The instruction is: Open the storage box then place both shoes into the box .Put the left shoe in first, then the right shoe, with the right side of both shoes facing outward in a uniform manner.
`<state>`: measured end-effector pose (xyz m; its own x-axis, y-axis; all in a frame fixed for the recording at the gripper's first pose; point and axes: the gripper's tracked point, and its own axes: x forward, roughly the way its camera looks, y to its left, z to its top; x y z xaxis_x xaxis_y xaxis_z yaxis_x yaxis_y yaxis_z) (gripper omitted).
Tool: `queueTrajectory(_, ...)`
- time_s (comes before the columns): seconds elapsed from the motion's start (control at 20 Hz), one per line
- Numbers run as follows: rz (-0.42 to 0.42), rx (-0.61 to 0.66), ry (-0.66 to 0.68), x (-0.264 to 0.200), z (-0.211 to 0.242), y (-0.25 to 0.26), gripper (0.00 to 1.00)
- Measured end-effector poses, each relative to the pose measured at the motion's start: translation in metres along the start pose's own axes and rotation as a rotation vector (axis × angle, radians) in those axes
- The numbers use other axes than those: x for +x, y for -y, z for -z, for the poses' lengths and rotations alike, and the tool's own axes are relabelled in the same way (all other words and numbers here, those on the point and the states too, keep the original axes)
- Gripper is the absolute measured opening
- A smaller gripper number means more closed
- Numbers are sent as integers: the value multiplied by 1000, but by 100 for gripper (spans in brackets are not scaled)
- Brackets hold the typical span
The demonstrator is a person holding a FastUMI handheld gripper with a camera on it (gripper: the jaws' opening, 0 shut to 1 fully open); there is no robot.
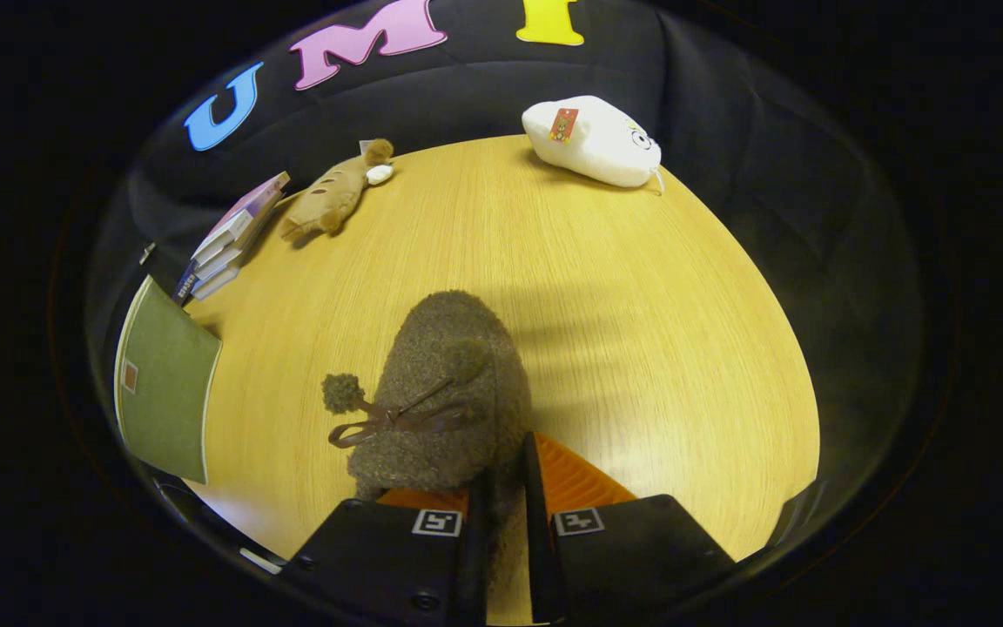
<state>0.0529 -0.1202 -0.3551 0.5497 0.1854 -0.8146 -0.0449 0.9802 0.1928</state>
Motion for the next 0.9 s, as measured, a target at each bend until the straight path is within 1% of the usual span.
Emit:
queueTrajectory(0.05, 16, 11, 5, -1, -2, 4, 24)
queueTrajectory(0.1, 24, 18, 6, 1, -4, 6, 12)
queueTrajectory(0.15, 25, 9, 1, -1, -2, 6, 8)
queueTrajectory(0.2, 27, 9, -9, -4, 0, 5, 6)
queueTrajectory(0.35, 37, 51, -4, -22, -3, -1, 6)
queueTrajectory(0.55, 30, 135, 37, -62, -22, -27, 6)
queueTrajectory(0.8, -16, 233, 108, -115, -49, -94, 6)
queueTrajectory(0.9, -23, 221, 142, -131, -56, -123, 6)
